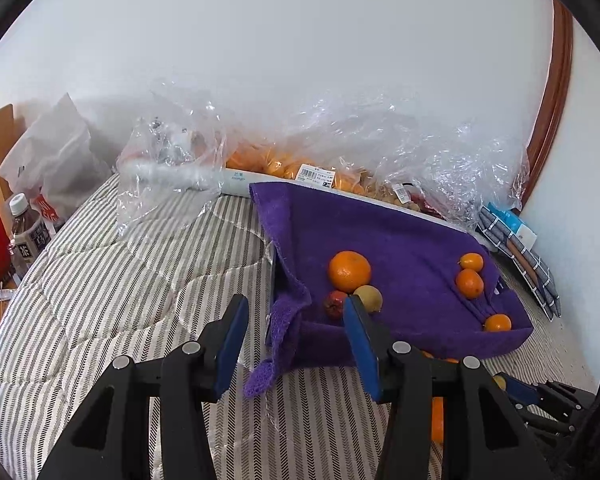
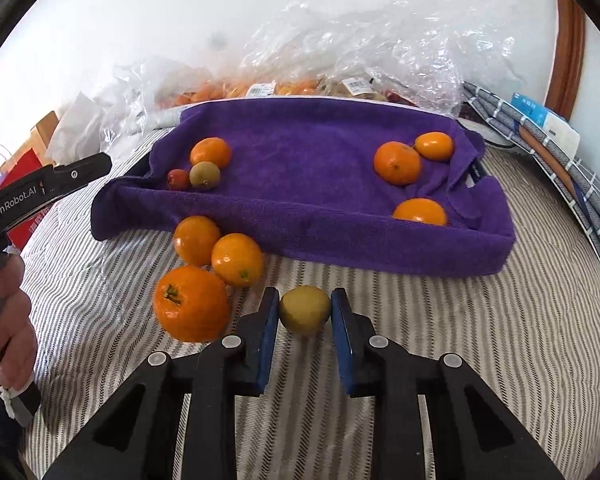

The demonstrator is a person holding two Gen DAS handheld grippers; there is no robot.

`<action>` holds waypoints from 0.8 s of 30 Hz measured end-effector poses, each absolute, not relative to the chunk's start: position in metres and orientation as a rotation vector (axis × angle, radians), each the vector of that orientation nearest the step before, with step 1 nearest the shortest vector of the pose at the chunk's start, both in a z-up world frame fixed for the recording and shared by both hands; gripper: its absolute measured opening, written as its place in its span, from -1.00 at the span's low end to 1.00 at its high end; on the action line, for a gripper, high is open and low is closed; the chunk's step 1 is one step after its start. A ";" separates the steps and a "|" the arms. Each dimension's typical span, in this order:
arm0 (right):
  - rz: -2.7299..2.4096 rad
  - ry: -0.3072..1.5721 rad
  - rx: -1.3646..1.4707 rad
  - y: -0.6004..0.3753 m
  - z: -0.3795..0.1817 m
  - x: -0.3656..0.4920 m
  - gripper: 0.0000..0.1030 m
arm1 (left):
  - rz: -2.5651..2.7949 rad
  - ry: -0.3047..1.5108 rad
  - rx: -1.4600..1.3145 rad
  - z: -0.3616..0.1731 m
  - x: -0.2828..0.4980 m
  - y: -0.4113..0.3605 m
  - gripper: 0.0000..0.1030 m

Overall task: Organize fruits
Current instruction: 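Grasp the yellow-green lemon with right tool while left tool reaches a round orange, then lift the lemon with right tool while left tool grasps the round orange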

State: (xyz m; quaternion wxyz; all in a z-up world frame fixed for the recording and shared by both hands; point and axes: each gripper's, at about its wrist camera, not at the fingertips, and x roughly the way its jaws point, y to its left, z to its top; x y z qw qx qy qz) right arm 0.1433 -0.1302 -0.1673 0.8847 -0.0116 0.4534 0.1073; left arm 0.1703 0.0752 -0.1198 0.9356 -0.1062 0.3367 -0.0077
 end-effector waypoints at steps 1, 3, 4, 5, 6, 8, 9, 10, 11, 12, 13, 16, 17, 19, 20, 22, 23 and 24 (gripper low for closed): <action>0.216 0.942 -0.016 -0.135 -0.167 0.143 -0.49 | -0.019 0.696 -0.218 -0.121 0.171 0.075 -0.09; 0.200 0.939 -0.003 -0.144 -0.166 0.142 -0.49 | -0.028 0.709 -0.215 -0.123 0.172 0.073 -0.09; 0.189 0.936 0.003 -0.149 -0.166 0.142 -0.49 | -0.034 0.714 -0.213 -0.124 0.173 0.072 -0.09; 0.174 0.932 0.009 -0.156 -0.165 0.141 -0.49 | -0.041 0.719 -0.211 -0.125 0.173 0.071 -0.09; 0.163 0.927 0.011 -0.160 -0.165 0.141 -0.49 | -0.051 0.725 -0.210 -0.125 0.173 0.069 -0.09; 0.137 0.922 0.012 -0.171 -0.166 0.141 -0.49 | -0.080 0.741 -0.213 -0.127 0.173 0.067 -0.09; 0.130 0.920 0.014 -0.175 -0.166 0.141 -0.49 | -0.103 0.752 -0.221 -0.128 0.173 0.065 -0.09; 0.123 0.919 0.019 -0.179 -0.166 0.140 -0.49 | -0.122 0.760 -0.228 -0.130 0.173 0.064 -0.09; 0.121 0.918 0.029 -0.184 -0.166 0.139 -0.49 | -0.148 0.771 -0.233 -0.131 0.173 0.062 -0.09; 0.120 0.915 0.033 -0.187 -0.167 0.139 -0.49 | -0.169 0.780 -0.232 -0.132 0.173 0.060 -0.09; 0.116 0.909 0.035 -0.190 -0.166 0.138 -0.49 | -0.194 0.789 -0.231 -0.134 0.173 0.057 -0.09; 0.107 0.892 0.043 -0.199 -0.164 0.138 -0.49 | -0.256 0.800 -0.222 -0.136 0.170 0.047 -0.09; 0.110 0.889 0.053 -0.201 -0.164 0.138 -0.49 | -0.275 0.806 -0.219 -0.137 0.170 0.043 -0.09; 0.117 0.888 0.076 -0.206 -0.164 0.138 -0.49 | -0.303 0.824 -0.213 -0.140 0.170 0.037 -0.09; 0.120 0.888 0.086 -0.207 -0.164 0.138 -0.49 | -0.316 0.836 -0.214 -0.142 0.170 0.034 -0.09; 0.129 0.885 0.100 -0.208 -0.165 0.138 -0.49 | -0.341 0.855 -0.224 -0.144 0.172 0.030 -0.10; 0.134 0.882 0.103 -0.208 -0.164 0.138 -0.49 | -0.354 0.862 -0.232 -0.145 0.173 0.028 -0.10; 0.138 0.880 0.105 -0.207 -0.164 0.137 -0.49 | -0.362 0.863 -0.236 -0.144 0.174 0.027 -0.10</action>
